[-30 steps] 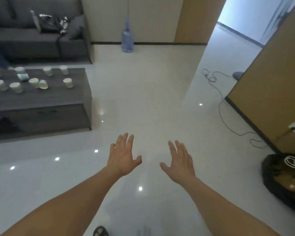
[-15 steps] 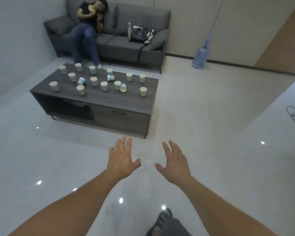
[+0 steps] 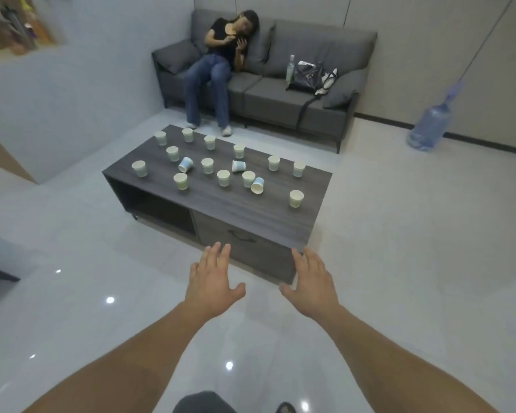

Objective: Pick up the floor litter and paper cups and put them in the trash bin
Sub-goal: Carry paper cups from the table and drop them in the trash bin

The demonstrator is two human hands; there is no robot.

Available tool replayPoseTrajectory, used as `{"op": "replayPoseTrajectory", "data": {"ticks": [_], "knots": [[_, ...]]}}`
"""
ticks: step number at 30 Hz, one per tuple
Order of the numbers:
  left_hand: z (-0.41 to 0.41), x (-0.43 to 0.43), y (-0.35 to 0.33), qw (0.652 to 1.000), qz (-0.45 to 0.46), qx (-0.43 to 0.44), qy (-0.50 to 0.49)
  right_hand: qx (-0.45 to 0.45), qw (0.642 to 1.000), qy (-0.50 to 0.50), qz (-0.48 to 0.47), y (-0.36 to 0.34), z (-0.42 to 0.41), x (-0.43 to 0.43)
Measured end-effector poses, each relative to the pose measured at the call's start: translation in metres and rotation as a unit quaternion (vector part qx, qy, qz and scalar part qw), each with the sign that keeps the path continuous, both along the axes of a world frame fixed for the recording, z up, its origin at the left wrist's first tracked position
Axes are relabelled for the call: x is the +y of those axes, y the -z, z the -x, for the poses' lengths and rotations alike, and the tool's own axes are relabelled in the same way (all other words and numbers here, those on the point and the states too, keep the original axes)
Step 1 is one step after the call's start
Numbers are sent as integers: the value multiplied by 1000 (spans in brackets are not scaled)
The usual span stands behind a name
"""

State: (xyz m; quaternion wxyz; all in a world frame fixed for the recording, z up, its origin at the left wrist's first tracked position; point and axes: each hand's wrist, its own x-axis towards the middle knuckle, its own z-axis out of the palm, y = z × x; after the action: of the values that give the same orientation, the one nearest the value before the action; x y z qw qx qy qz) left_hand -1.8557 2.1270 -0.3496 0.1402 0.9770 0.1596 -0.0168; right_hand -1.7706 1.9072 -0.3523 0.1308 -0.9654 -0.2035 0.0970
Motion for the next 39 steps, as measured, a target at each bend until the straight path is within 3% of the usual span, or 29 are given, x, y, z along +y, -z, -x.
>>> {"op": "replayPoseTrajectory", "data": {"ticks": [7, 18, 25, 39], "knots": [[-103, 51, 14, 999, 39, 20, 2, 10, 1000, -1, 21, 11, -116, 55], [-289, 165, 27, 994, 70, 30, 85, 30, 995, 78, 46, 23, -256, 153], [-382, 187, 44, 987, 82, 78, 114, 59, 990, 120, 47, 52, -341, 177], [-560, 190, 166, 970, 118, 165, 133, 197, 955, 204, 88, 221, -559, 167]]}}
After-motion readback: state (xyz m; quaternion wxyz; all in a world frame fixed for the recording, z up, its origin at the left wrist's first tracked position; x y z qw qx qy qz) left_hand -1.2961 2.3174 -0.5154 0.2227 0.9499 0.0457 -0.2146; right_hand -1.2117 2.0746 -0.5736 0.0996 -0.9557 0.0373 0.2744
